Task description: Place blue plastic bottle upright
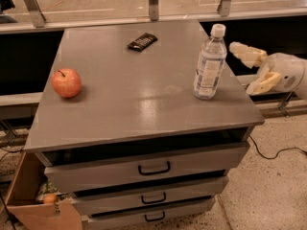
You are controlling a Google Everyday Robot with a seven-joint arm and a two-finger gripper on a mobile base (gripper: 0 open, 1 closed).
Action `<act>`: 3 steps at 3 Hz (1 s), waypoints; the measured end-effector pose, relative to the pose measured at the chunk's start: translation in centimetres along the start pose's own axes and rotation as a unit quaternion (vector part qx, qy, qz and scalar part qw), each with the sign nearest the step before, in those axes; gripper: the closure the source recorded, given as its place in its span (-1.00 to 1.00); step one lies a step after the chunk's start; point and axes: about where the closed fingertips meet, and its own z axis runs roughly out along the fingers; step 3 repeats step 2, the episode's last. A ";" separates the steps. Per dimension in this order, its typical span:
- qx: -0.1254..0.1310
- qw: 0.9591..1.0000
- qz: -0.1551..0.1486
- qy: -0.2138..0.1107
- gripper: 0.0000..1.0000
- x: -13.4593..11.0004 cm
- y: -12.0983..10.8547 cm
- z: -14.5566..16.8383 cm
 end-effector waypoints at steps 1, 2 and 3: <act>0.044 0.997 -0.043 0.048 -1.00 -4.5 1.9 -4.0; 0.053 0.996 -0.054 0.053 -1.00 -5.6 2.2 -4.6; 0.053 0.996 -0.054 0.053 -1.00 -5.6 2.2 -4.6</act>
Offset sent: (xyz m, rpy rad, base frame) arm -0.0200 -0.0367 0.0326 -0.0936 -0.0493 -0.0816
